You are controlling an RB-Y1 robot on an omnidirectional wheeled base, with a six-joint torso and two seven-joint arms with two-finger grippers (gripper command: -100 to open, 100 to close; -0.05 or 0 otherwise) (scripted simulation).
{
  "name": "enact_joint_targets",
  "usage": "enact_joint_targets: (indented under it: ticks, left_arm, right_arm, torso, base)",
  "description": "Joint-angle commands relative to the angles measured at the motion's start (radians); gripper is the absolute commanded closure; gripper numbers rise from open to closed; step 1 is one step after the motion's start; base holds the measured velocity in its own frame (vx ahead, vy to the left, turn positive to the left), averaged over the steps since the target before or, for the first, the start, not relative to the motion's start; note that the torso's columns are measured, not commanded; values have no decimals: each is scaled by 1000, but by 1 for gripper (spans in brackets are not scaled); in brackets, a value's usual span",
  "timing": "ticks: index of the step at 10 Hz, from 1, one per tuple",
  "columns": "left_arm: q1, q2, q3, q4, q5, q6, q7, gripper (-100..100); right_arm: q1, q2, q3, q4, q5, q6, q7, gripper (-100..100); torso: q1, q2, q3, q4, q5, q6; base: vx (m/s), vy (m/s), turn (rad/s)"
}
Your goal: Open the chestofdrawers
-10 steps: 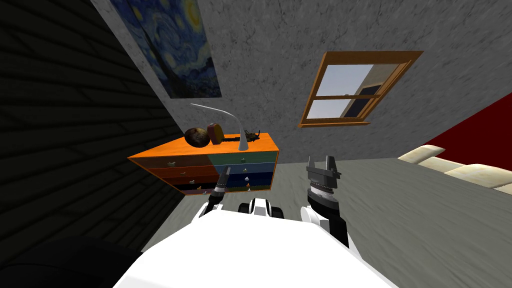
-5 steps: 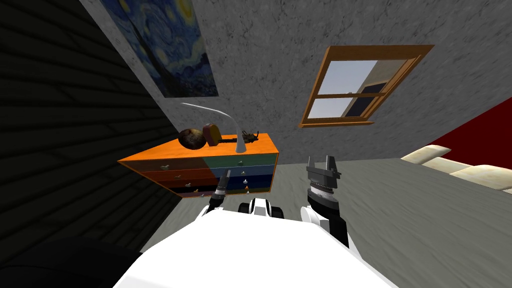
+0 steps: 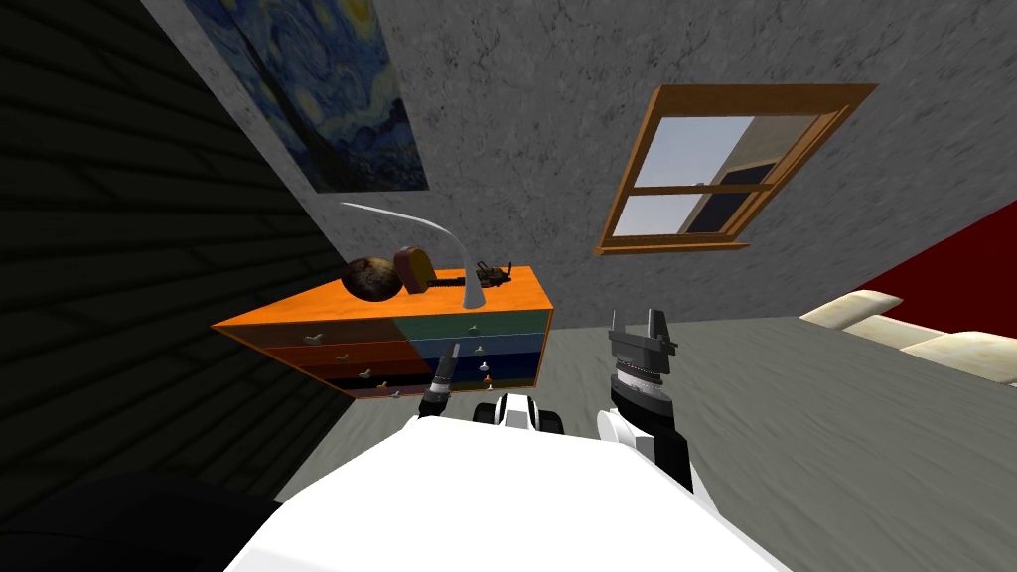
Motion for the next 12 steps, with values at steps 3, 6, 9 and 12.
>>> enact_joint_targets:
  ticks: [3,6,9,12]
  left_arm:
    - [-22,-75,6,109,-3,-58,-4,-100]
    - [-29,-137,9,147,-3,-79,-5,-100]
    - [-57,-122,12,132,-1,-39,-4,-100]
    - [-85,-117,15,107,2,12,-1,-100]
  right_arm:
    - [0,0,0,0,0,0,0,0]
    - [0,0,0,0,0,0,0,0]
    - [0,0,0,0,0,0,0,0]
    - [0,0,0,0,0,0,0,0]
  torso:
    - [3,-1,-1,0,1,0]
    - [1,0,0,0,0,0]
    - [2,1,0,0,1,0]
    - [1,-1,-1,0,0,0]
  base:
    - [78,-19,-1]
    - [49,-19,0]
    - [2,-7,8]
    - [-12,-8,10]
